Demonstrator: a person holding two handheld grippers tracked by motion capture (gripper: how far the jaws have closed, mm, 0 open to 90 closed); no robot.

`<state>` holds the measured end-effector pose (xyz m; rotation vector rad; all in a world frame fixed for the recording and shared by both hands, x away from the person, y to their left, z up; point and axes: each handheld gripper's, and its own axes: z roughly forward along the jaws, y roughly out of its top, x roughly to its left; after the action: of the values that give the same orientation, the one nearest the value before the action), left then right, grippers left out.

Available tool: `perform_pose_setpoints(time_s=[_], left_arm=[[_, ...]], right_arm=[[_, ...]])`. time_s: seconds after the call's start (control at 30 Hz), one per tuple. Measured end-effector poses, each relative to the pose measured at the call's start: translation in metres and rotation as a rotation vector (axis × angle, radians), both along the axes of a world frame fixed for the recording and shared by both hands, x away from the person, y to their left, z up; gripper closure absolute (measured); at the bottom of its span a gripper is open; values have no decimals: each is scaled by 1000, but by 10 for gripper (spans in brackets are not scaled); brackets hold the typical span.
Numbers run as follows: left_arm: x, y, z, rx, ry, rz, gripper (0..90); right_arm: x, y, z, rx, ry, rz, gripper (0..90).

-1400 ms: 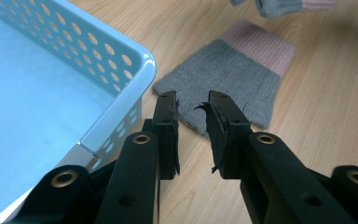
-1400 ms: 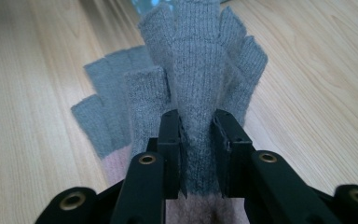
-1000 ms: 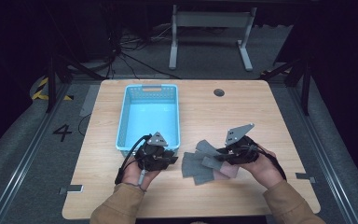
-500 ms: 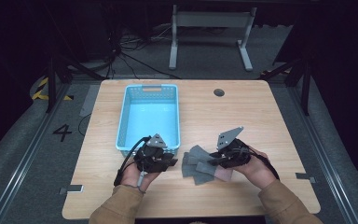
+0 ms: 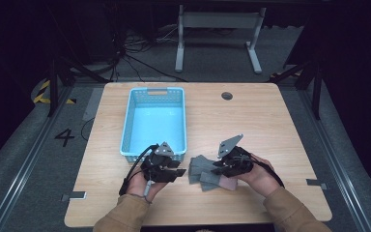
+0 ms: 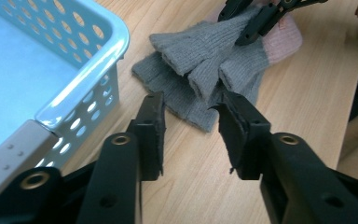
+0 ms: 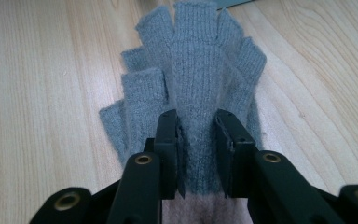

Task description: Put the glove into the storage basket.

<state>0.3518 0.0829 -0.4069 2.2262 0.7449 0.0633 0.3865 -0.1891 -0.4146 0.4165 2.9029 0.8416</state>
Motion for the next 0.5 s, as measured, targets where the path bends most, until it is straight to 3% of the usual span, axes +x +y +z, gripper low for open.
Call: perform_pose_setpoints(time_s=[0.17, 0.23, 0.5], left_arm=[[2, -7, -8, 10, 30, 33, 527], [2, -8, -8, 9, 25, 33, 502], [-4, -6, -9, -1, 18, 22, 475]], right_arm=[[-1, 0, -3, 8, -18, -12, 622], [-4, -3, 0, 35, -30, -15, 570], [-7, -20, 14, 86, -49, -67, 552]])
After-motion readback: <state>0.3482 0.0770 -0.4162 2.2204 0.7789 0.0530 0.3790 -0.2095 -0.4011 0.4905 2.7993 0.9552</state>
